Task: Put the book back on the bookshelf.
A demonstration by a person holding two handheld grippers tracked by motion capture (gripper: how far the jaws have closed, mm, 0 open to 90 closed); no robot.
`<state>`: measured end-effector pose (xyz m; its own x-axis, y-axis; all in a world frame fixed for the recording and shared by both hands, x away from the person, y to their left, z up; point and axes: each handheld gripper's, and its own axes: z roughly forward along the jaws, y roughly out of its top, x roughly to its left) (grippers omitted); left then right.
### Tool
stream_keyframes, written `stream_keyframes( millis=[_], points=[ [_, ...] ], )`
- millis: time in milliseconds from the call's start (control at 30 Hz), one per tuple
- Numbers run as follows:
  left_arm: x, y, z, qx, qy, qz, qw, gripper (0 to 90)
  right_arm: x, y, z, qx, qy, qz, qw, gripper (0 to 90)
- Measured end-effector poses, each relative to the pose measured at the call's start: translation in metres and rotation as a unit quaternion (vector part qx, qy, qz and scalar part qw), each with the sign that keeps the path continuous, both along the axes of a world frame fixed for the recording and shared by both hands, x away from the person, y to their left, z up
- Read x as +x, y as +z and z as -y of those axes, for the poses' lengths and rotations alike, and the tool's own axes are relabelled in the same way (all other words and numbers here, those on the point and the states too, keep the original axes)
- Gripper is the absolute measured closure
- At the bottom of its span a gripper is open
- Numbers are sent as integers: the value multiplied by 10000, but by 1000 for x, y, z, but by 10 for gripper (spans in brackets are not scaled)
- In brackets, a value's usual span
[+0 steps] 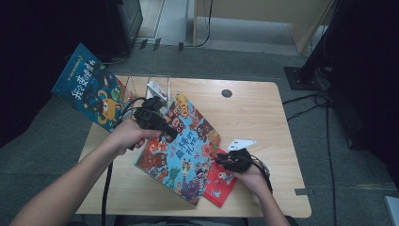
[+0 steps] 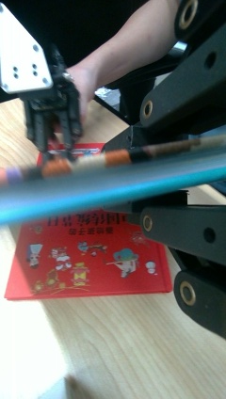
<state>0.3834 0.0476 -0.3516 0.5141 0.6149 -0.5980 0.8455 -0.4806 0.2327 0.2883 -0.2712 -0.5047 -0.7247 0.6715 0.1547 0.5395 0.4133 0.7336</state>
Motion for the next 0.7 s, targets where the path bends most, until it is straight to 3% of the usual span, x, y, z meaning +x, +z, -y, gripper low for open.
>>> stream_keyframes(
  millis=[133,300,400,533,700],
  points=[
    [2,7,-6,-40,68,-140,9999,811,2,6,21,300,-416,57,9987,730],
    [-6,19,-11,113,-100,54,9999,811,2,6,21,442,-496,12,9978,702],
    [-13,26,-21,227,-84,165,9996,807,1,6,15,352,-466,58,9983,686],
    [-20,30,-39,299,76,225,9993,804,2,5,13,264,-493,295,9980,591],
    [-26,35,-63,296,343,277,9986,803,5,2,11,200,-514,307,9980,569]
  ],
)
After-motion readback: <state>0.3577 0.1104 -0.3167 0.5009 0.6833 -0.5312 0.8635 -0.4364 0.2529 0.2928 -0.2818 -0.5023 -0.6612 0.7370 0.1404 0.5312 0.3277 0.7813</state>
